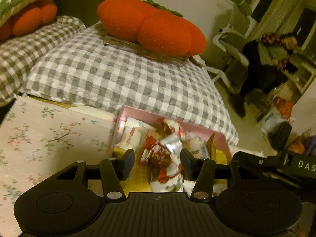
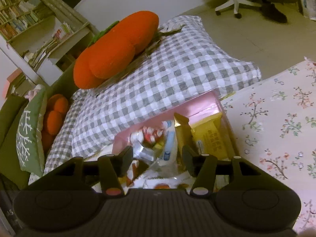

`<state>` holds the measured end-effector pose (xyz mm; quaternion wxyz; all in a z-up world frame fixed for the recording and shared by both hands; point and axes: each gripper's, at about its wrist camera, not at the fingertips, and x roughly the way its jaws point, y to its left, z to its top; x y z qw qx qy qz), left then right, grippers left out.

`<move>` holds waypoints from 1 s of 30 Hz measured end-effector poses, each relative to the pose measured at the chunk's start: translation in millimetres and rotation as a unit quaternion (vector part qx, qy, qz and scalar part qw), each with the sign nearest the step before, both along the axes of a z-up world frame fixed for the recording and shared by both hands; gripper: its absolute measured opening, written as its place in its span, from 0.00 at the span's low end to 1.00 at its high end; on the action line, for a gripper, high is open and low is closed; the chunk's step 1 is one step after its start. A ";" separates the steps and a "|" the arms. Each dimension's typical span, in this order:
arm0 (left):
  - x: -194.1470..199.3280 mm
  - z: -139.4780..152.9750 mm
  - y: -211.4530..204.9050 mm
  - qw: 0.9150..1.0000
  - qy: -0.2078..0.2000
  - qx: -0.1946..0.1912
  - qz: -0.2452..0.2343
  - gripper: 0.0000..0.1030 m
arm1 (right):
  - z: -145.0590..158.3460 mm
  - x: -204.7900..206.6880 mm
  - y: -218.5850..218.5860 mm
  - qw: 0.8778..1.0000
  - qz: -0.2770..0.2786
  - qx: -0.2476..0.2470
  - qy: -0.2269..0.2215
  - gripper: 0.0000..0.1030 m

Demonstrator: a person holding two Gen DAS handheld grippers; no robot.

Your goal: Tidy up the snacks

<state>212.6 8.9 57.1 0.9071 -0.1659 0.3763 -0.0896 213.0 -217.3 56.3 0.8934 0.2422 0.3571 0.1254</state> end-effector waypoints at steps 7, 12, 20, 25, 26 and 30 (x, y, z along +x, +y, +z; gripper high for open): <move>-39.0 18.0 -12.3 0.997 0.009 0.082 -0.001 0.62 | 10.3 -27.4 11.2 0.999 0.032 -0.021 0.012 0.54; -76.3 28.8 -15.1 0.992 0.013 0.123 0.002 0.65 | 19.6 -54.1 12.8 0.998 0.037 -0.044 0.012 0.57; -148.2 46.4 -20.3 0.981 -0.011 0.193 0.000 0.82 | 14.5 -115.2 18.9 0.992 0.056 -0.112 0.011 0.65; -181.5 54.9 -23.1 0.979 -0.017 0.202 -0.002 0.86 | 15.4 -150.8 20.1 0.989 0.059 -0.139 -0.008 0.70; -187.5 57.7 -22.6 0.980 -0.019 0.200 0.000 0.87 | 16.2 -155.7 19.8 0.989 0.055 -0.140 -0.009 0.71; -211.8 69.0 -23.2 0.979 -0.032 0.201 0.005 0.93 | 21.9 -175.6 19.4 0.988 0.049 -0.145 -0.019 0.74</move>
